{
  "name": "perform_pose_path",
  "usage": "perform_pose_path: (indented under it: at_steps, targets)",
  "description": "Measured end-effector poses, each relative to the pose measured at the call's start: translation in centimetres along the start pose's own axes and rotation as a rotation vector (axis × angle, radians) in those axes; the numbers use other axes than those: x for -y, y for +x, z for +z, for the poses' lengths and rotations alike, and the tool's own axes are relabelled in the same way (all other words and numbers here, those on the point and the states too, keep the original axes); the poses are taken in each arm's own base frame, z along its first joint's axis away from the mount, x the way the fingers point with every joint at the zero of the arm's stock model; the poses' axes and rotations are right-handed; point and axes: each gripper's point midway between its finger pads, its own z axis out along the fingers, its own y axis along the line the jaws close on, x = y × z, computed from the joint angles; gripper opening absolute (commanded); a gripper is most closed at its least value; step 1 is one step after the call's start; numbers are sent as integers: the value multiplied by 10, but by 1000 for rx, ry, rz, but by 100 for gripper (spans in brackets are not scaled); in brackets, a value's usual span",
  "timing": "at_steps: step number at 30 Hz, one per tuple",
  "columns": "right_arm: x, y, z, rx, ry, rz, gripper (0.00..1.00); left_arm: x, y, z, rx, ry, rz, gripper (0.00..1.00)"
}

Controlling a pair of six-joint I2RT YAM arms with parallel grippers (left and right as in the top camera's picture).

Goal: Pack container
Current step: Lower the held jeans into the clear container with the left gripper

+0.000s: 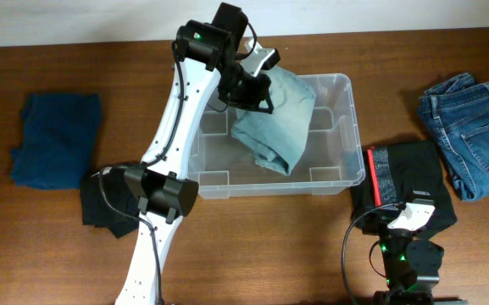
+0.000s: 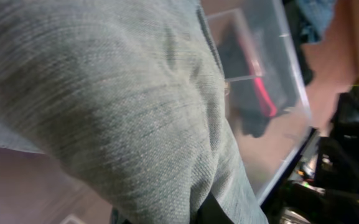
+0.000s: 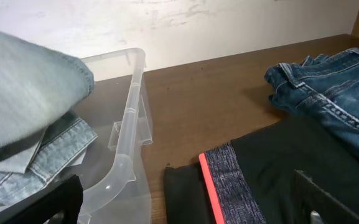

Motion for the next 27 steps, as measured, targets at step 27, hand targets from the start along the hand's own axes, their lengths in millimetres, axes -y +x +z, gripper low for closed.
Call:
perform_pose_path:
  at_steps: [27]
  targets:
    - [0, 0, 0, 0, 0, 0, 99, 28, -7, -2, 40, 40, 220, 0]
